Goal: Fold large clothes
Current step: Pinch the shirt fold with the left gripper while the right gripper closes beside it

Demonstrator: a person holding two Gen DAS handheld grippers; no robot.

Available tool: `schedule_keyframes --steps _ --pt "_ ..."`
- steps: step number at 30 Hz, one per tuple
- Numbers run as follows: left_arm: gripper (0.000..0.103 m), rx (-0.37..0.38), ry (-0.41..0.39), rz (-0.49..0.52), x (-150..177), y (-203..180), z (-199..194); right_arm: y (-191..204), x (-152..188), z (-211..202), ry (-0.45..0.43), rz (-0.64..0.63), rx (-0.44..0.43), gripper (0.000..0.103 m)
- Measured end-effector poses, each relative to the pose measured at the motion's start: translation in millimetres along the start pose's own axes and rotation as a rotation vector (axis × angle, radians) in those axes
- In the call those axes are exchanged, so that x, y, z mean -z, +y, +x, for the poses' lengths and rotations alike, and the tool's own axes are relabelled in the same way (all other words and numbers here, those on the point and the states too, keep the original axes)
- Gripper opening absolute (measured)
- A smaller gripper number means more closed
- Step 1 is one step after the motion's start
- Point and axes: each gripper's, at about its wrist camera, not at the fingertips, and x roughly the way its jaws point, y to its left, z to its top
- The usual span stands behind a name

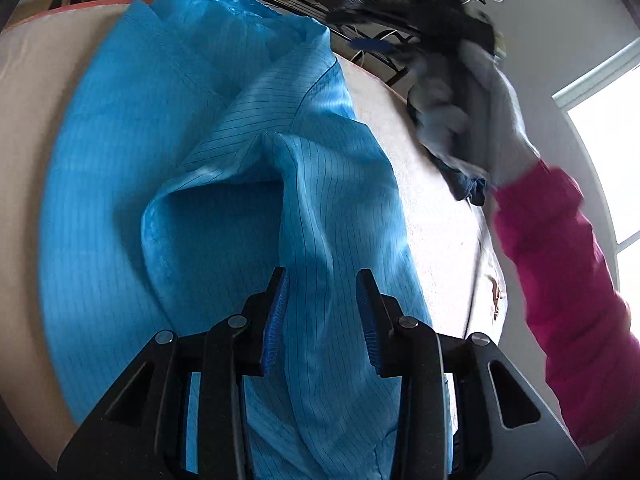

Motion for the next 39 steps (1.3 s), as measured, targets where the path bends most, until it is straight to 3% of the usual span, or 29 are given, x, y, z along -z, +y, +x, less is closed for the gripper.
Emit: schedule_keyframes --steps 4,5,6,7,13,17,20,21,23,24,25,30,33,36,39 --pt "0.03 0.012 -0.004 0.016 0 4 5 10 -15 35 0.043 -0.076 0.158 0.056" --pt "0.018 0.015 -0.005 0.023 0 5 7 10 -16 40 0.052 -0.09 0.179 0.047" --pt "0.008 0.017 -0.004 0.03 0 5 7 10 -16 44 0.059 -0.099 0.187 0.021" --pt "0.005 0.015 -0.003 0.044 0 3 8 7 -16 48 0.073 -0.098 0.186 0.003" --pt "0.0 0.003 -0.049 0.105 -8 -9 5 -13 -27 35 0.062 -0.069 0.253 0.001" --pt "0.0 -0.086 -0.026 0.117 -7 3 23 -42 -44 27 0.01 0.022 0.311 0.0" --pt "0.0 -0.092 -0.024 0.108 -3 13 29 -50 -46 27 -0.004 0.017 0.269 0.0" --pt "0.0 -0.096 -0.03 0.119 -3 12 28 -50 -44 25 0.003 0.0 0.232 0.003" --pt "0.0 -0.108 -0.036 0.141 -2 9 27 -49 -38 20 0.036 -0.024 0.176 0.025" --pt "0.0 -0.106 -0.037 0.145 -2 8 26 -49 -34 18 0.052 -0.022 0.154 0.046" --pt "0.0 -0.103 -0.038 0.144 -1 8 26 -49 -30 13 0.049 -0.01 0.143 0.054" --pt "0.0 -0.095 -0.036 0.137 0 9 26 -50 -22 12 0.048 0.051 0.052 0.054" --pt "0.0 -0.108 -0.042 0.156 -4 4 26 -46 -20 23 0.077 0.064 0.018 0.04" --pt "0.0 -0.108 -0.045 0.159 -5 1 28 -36 -19 27 0.065 0.027 -0.001 0.001" --pt "0.0 -0.115 -0.048 0.161 -8 1 32 -24 -22 31 0.034 -0.073 0.146 0.0"
